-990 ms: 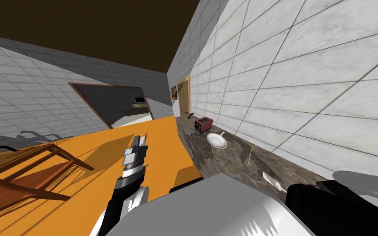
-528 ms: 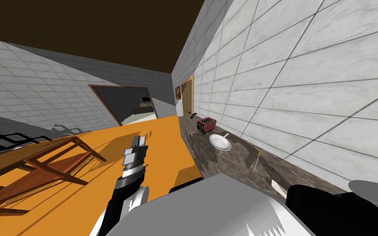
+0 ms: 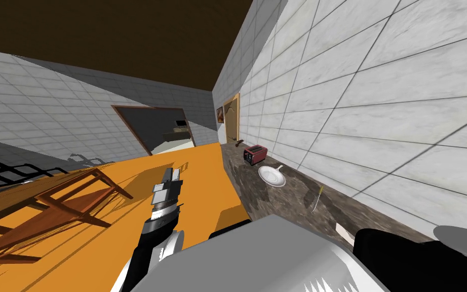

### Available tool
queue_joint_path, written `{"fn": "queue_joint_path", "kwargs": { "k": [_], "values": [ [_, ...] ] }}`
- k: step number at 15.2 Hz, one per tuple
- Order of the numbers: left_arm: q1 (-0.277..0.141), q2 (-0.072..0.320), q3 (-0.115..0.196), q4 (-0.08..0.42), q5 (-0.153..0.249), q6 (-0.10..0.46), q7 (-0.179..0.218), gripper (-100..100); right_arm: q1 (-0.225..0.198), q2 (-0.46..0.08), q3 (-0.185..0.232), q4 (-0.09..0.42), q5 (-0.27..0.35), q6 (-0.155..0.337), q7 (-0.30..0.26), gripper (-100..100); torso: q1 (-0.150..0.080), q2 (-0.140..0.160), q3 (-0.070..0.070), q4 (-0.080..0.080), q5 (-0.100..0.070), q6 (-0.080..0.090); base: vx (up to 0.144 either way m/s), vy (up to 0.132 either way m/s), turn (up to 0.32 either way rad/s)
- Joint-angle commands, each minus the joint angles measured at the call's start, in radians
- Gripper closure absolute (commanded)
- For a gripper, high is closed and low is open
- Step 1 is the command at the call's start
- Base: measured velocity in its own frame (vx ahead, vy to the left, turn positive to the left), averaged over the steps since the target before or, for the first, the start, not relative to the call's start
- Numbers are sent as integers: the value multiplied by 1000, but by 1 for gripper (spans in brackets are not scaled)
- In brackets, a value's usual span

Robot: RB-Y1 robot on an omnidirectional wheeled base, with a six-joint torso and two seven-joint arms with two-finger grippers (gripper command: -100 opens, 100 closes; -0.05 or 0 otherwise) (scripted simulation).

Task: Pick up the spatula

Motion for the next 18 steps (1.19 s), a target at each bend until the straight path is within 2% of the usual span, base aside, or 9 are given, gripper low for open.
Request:
{"fn": "queue_joint_path", "kwargs": {
  "k": [1, 3, 4, 8, 10, 11, 15, 16, 18],
  "values": [
    [0, 0, 0, 0, 0, 0, 0, 0, 20, -30, -36, -5, -8, -22, -4, 100, 0, 0, 0, 0, 0, 0, 15, 13, -224],
    [0, 0, 0, 0, 0, 0, 0, 0, 14, -26, -27, -3, -6, -16, -4, 100, 1, 0, 0, 0, 0, 0, 11, 17, -139],
    [0, 0, 0, 0, 0, 0, 0, 0, 16, -28, -30, -4, -6, -19, -5, -100, 1, 0, 0, 0, 0, 0, 2, 6, -2],
    [0, 0, 0, 0, 0, 0, 0, 0, -26, 46, 37, 16, 9, 17, 10, -100, -2, 0, 0, 0, -1, -1, -2, -19, 153],
    [0, 0, 0, 0, 0, 0, 0, 0, -16, 38, 28, 11, 6, 14, 8, -100, -3, 1, 0, 0, -1, -1, -5, -23, 80],
    [0, 0, 0, 0, 0, 0, 0, 0, -5, 9, 4, 6, 1, -1, 2, 100, -2, 0, 0, 0, -1, -1, 0, 0, -203],
    [0, 0, 0, 0, 0, 0, 0, 0, 5, -12, -17, 8, -5, -17, 2, 100, 2, 0, 0, 0, 0, 0, 2, 25, -148],
    [0, 0, 0, 0, 0, 0, 0, 0, 23, -32, -9, 1, 17, -11, -2, -100, 2, 0, 0, 0, 0, 0, 75, 33, 93],
    [0, 0, 0, 0, 0, 0, 0, 0, 27, -27, -16, -3, 11, -11, -2, -100, 3, -7, -4, -1, 0, -1, 113, 45, 88]
  ]
}}
